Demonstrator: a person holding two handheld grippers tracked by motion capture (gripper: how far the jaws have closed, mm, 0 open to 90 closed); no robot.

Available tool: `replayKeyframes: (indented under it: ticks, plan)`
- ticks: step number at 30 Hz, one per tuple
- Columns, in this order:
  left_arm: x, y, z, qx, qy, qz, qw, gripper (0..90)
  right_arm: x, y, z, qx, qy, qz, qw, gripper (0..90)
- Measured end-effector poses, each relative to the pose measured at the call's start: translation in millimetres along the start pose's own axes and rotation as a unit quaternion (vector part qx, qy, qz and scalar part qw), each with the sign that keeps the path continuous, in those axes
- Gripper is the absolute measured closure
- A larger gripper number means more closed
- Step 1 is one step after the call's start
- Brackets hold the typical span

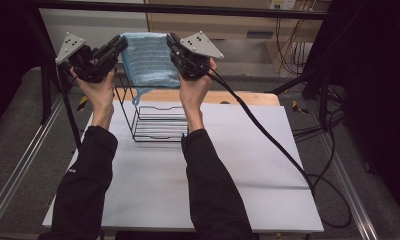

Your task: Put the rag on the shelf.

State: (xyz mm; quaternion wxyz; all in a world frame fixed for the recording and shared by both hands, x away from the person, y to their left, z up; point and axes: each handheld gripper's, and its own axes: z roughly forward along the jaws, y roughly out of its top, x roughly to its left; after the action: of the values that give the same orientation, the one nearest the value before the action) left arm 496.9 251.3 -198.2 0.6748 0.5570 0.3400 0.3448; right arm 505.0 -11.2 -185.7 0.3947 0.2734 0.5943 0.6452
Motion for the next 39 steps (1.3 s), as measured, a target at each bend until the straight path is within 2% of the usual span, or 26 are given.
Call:
replayKeyframes:
  ticks: [4,8,12,15,18,21,27,34,37,39]
  plan:
    - [2.4,-6.5,0.9,0.017,0.0,0.001,0.9999,79.0,-0.3,-5.4,1.3,0.014,0.003,-0.004,0.9999,84.5]
    - [1.0,-8.4,1.1,0.019,-0.001,0.008,0.9998,79.0,-3.7,-8.7,1.4,0.021,0.005,0.004,0.9998,84.5]
    - [2.7,-10.7,1.7,0.032,0.009,0.02,0.9993,78.9,-4.8,-13.4,1.6,0.031,0.012,0.006,0.9994,84.5]
    - [6.6,-11.8,0.6,0.036,0.017,0.019,0.999,78.9,-1.6,-17.0,1.8,0.035,0.017,0.005,0.9992,84.5]
    - [8.3,-12.8,-2.1,0.036,0.013,0.012,0.9992,78.8,1.0,-19.5,2.5,0.038,0.022,0.004,0.999,84.5]
    - [6.3,-16.9,-5.6,0.04,0.005,0.018,0.999,78.8,0.9,-20.2,0.2,0.043,0.021,0.003,0.9989,84.5]
    - [3.5,-23.3,-12.8,0.045,-0.015,0.012,0.9988,78.6,-1.6,-22.1,-7.3,0.054,0.029,0.013,0.998,84.3]
    - [0.4,-30.9,-21.8,0.057,-0.024,-0.012,0.998,78.4,0.5,-27.0,-19.1,0.062,0.045,0.025,0.9968,84.3]
    - [0.0,-35.6,-26.8,0.064,-0.026,-0.04,0.9968,78.3,1.6,-29.5,-23.7,0.066,0.056,0.033,0.9957,84.2]
    - [-1.6,-38.7,-31.9,0.06,-0.028,-0.043,0.9969,78.3,3.3,-30.6,-27.0,0.067,0.062,0.038,0.9951,84.2]
